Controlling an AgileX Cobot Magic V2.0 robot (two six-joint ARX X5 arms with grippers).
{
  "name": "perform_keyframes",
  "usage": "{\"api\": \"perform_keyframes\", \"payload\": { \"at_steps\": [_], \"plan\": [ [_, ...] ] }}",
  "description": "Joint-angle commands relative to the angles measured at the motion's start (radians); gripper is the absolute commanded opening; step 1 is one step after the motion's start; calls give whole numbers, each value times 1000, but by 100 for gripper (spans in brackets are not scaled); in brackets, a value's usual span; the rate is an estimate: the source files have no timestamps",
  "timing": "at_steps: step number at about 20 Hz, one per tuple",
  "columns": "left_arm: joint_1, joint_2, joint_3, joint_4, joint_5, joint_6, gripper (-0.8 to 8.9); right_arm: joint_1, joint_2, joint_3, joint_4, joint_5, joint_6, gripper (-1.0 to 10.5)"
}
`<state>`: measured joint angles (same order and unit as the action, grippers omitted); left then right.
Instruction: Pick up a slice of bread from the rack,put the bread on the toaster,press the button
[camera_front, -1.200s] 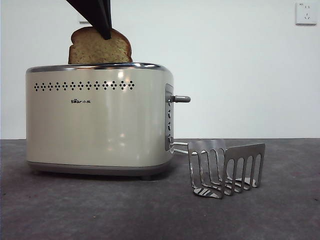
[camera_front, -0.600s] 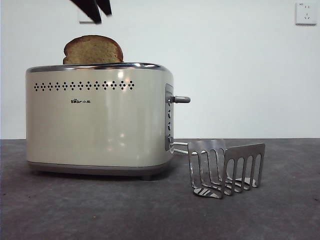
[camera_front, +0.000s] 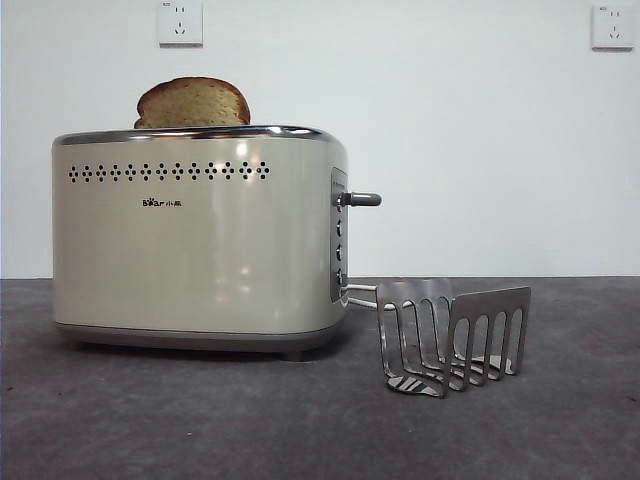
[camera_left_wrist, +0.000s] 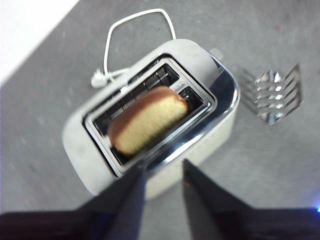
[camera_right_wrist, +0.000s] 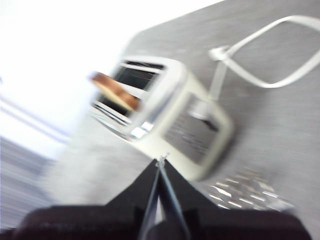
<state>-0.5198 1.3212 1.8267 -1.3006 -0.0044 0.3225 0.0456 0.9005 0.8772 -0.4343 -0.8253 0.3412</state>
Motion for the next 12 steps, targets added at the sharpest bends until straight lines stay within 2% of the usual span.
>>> {"api": "perform_keyframes", "payload": {
  "at_steps": [1,3,6,12],
  "plan": [
    [-2,-32,0,-16,6,-208,-9,1,78,6,116,-82,153,-4],
    [-2,-55,0,-17,14,-248,-9,8,134,11,159,-105,200,-4],
    [-2,-87,0,-18,40,-277,-9,39,215,20,200,-110,230,-4],
    [-3,-166,-7,-19,58,-314,-9,118,390,106,209,-103,242,-8]
  ]
}}
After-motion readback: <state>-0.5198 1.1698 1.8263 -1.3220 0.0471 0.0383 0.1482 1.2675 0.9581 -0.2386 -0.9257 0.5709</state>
